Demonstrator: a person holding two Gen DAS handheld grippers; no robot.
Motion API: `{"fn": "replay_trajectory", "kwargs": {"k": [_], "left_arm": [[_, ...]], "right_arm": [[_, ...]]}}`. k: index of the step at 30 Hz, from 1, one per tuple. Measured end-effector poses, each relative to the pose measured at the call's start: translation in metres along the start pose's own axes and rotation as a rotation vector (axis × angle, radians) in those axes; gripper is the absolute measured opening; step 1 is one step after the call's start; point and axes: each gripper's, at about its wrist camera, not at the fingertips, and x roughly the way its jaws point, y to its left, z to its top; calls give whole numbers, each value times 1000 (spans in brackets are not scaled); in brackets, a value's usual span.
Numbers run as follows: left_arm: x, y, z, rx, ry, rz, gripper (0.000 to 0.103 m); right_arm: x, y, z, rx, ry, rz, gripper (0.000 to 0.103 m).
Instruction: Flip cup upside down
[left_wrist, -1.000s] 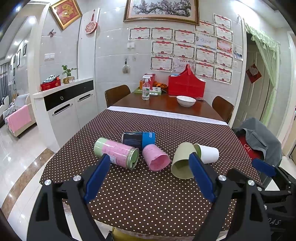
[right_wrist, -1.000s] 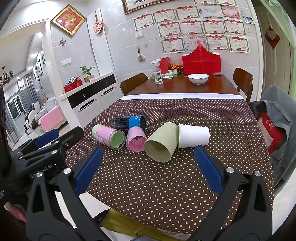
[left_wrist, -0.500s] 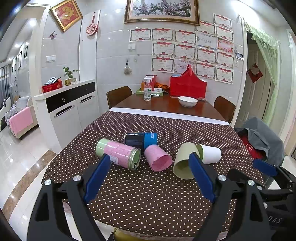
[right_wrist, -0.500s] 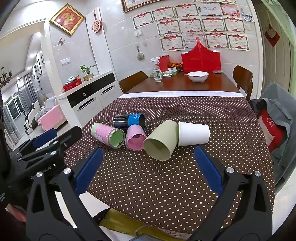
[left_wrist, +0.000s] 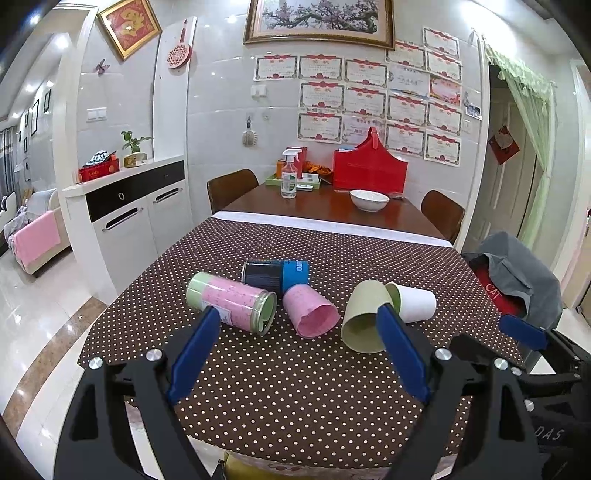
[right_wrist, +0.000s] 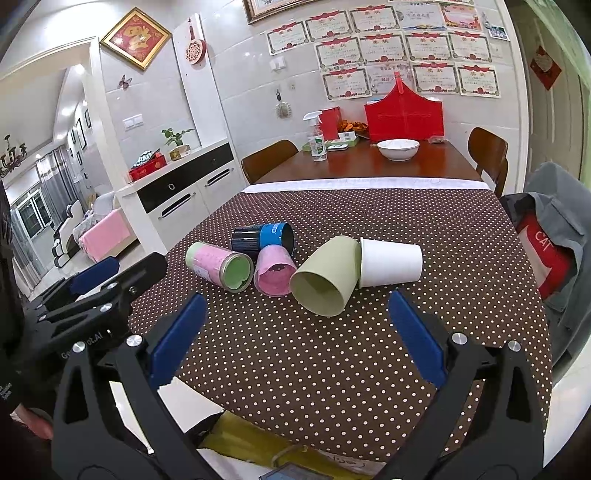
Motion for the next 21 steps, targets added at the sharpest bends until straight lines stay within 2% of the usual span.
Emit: {"fn": "replay_trajectory", "kwargs": {"k": [21], "left_arm": [[-2, 0, 0, -2, -4, -2, 85]], "right_arm": [[-1, -2, 1, 15, 11, 21, 97]]}}
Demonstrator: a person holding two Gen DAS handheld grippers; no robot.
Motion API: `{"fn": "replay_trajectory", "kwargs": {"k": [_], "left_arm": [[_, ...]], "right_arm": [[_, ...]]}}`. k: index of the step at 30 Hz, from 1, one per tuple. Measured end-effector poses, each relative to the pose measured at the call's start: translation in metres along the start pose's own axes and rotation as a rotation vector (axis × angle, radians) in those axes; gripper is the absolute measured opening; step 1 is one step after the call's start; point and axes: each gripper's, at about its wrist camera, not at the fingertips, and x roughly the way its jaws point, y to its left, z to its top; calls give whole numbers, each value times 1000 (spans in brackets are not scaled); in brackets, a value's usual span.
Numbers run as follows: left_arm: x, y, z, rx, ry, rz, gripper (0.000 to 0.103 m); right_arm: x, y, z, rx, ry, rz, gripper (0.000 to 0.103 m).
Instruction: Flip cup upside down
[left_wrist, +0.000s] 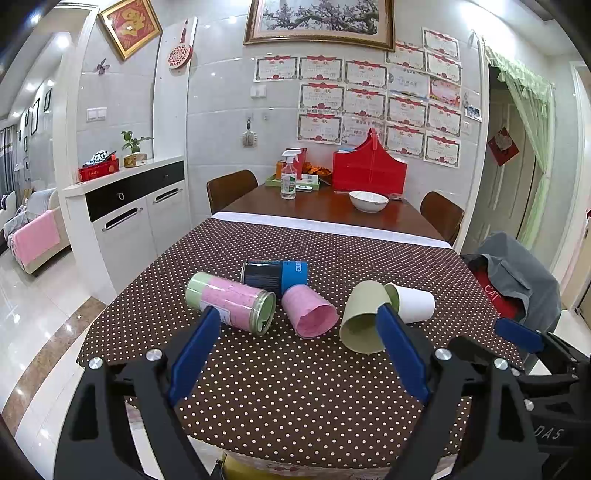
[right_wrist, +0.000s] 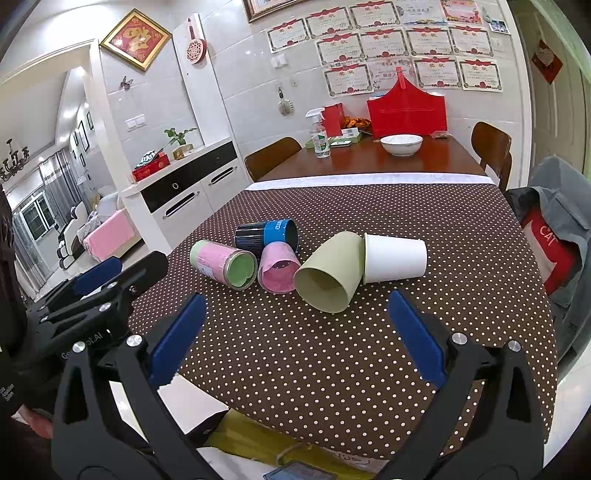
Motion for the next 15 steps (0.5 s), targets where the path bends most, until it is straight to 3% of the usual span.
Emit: {"fn": "replay_trajectory", "kwargs": {"k": [15], "left_arm": [[7, 3, 1, 0, 25, -4, 85]], "right_arm": [[7, -2, 2, 11, 22, -2, 97]]}}
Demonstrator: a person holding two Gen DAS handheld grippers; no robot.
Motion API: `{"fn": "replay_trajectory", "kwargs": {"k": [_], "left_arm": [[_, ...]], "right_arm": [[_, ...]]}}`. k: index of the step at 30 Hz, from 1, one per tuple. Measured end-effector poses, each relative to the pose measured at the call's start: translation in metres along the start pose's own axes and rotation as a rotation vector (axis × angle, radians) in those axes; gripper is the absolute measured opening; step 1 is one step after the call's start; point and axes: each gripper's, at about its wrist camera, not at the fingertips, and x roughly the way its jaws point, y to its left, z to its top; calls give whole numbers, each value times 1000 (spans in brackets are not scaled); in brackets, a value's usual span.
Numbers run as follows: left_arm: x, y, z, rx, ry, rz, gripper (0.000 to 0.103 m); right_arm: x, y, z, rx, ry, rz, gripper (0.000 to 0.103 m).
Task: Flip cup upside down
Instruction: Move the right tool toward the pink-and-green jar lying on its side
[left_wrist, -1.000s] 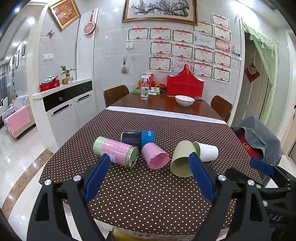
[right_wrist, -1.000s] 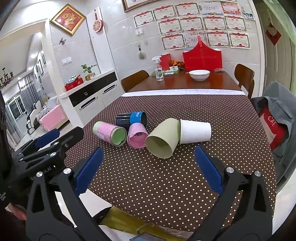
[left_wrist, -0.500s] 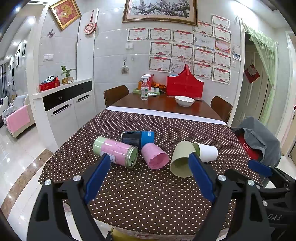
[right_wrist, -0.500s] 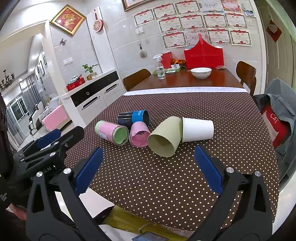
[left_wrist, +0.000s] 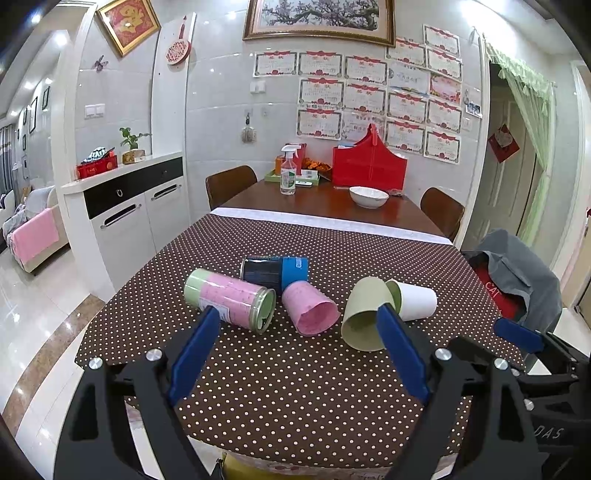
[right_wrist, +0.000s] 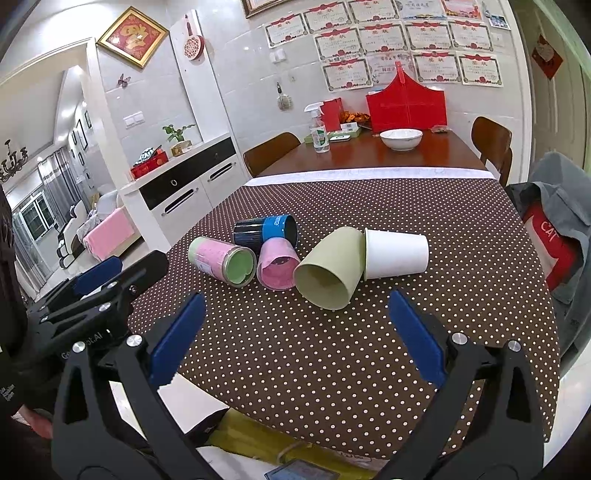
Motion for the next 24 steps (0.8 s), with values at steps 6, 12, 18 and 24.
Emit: {"fn": "replay_trajectory", "kwargs": {"k": [6, 12, 18, 24], "left_arm": [[12, 3, 1, 0, 31, -1, 85], [33, 9, -1, -17, 93, -4, 85], [61, 24, -5, -71, 161, 21, 85], [84, 44, -6, -145, 190, 57, 85]], "right_arm": [[9, -2, 0, 9, 27, -6, 97], [25, -3, -2, 18, 72, -17, 97], [56, -5, -2, 18, 146, -27, 97], [88, 0, 8, -14, 201, -39, 97]]}}
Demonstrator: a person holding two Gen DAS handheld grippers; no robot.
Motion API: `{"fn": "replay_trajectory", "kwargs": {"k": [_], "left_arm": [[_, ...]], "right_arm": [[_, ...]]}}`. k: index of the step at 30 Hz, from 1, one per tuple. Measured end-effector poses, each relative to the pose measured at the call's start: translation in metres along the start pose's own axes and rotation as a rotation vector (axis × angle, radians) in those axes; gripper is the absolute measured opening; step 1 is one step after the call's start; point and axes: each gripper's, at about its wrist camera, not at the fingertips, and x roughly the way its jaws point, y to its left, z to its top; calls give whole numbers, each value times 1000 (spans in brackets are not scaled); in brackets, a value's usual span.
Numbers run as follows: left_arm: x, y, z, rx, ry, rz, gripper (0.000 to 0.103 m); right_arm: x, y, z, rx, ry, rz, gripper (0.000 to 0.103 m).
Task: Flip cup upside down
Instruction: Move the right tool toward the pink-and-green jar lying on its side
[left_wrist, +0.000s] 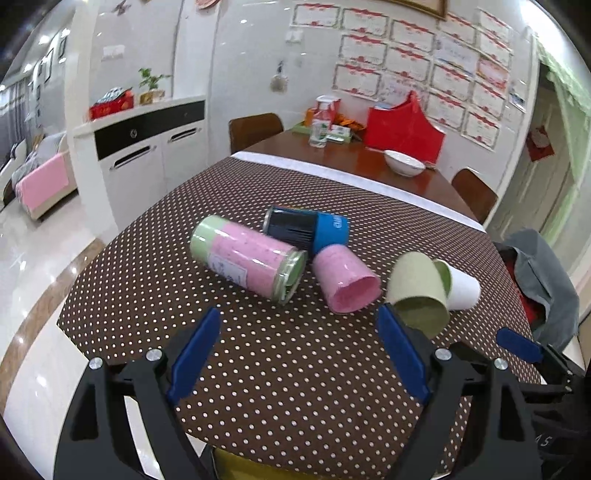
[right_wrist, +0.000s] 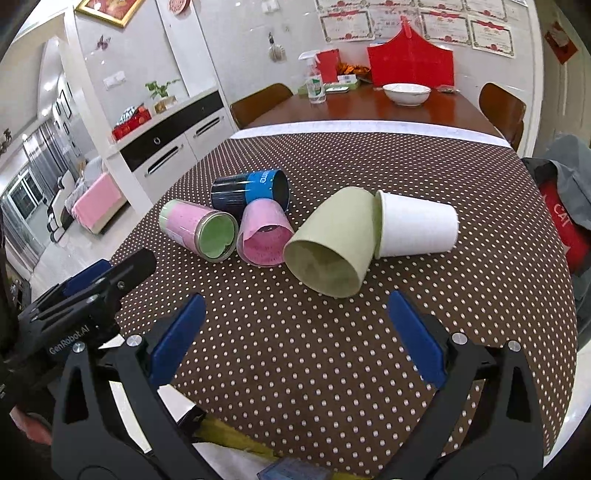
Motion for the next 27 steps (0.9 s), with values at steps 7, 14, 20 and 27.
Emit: {"fn": "replay_trajectory", "kwargs": {"k": [7, 14, 20, 27], "left_arm": [[28, 20, 15, -113, 30, 13, 85], [62, 38, 35, -245, 46, 12, 85], [91, 51, 50, -355, 78, 48, 85], [116, 70, 52, -497, 102, 120, 85]], "right_arm": [[27, 7, 27, -21, 47, -10, 97], [58, 21, 65, -88, 81, -62, 97], [84, 33, 92, -166, 109, -96, 97], [117, 51, 118, -287, 171, -125, 97]]}}
